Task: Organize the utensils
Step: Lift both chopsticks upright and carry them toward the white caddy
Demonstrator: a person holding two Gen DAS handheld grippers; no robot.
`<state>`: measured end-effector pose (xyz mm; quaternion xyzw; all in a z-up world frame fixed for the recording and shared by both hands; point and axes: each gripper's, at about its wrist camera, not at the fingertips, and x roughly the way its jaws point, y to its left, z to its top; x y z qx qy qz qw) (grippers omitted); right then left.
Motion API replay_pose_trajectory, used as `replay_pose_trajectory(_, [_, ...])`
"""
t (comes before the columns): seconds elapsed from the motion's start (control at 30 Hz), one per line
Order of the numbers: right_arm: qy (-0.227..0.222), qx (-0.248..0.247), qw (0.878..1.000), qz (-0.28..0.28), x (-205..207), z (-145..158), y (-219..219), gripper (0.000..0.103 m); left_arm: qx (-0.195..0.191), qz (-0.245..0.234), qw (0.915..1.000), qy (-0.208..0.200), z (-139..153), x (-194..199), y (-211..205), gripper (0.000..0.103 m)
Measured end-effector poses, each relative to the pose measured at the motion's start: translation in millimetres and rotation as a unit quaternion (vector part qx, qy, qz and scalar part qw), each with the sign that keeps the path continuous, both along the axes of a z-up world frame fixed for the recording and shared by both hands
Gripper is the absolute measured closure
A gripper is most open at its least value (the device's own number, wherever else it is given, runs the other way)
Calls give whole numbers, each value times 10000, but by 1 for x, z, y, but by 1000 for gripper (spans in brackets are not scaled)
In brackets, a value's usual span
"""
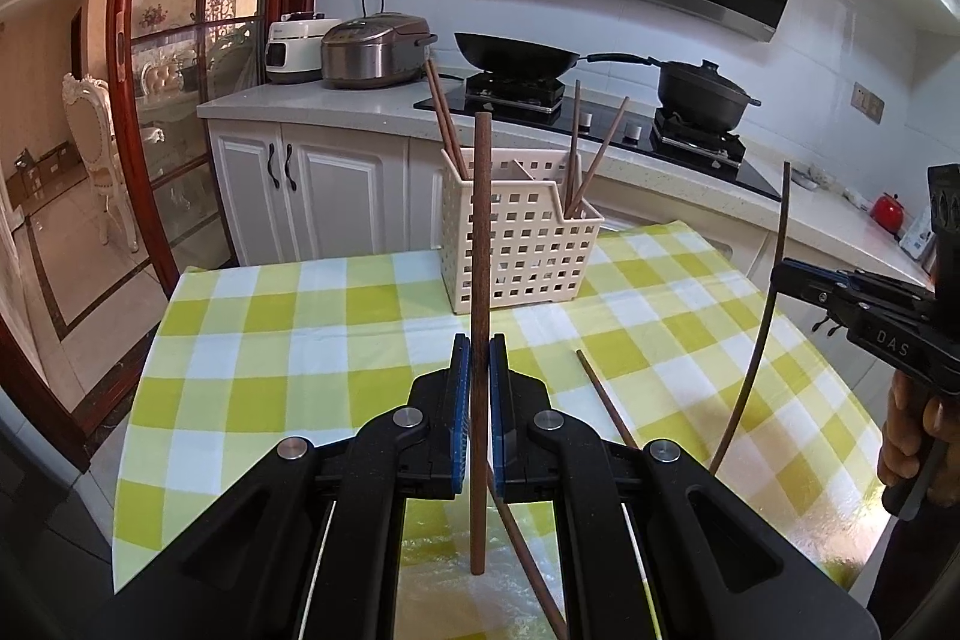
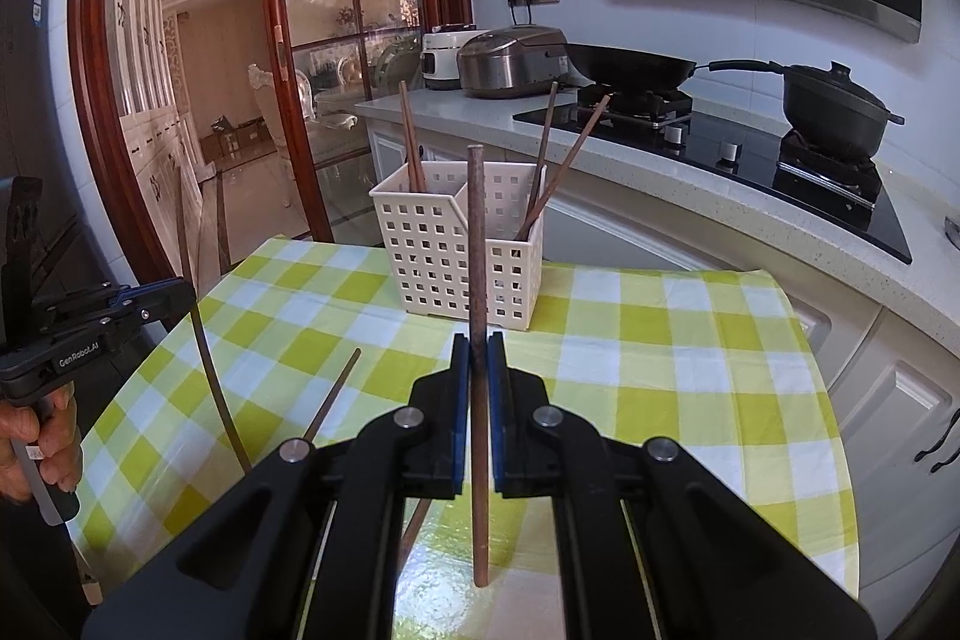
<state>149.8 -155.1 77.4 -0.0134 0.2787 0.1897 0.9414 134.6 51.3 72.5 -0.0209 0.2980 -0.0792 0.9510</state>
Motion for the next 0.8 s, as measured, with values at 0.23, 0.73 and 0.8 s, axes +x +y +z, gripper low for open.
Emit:
replay_pose_trajectory(0.23, [76, -20, 10000, 40, 12, 12, 1, 97, 54, -102, 9999, -86, 20, 12, -3, 99])
replay_pose_trajectory(0.73, [-216, -111, 9994, 253, 92, 111, 26, 97, 345, -569, 9969, -418, 128, 89, -31, 99])
replay_pose_trajectory(0.8, [-246, -98, 9994, 208, 107, 122, 28, 97, 279, -582, 9970, -427, 139, 102, -33, 99])
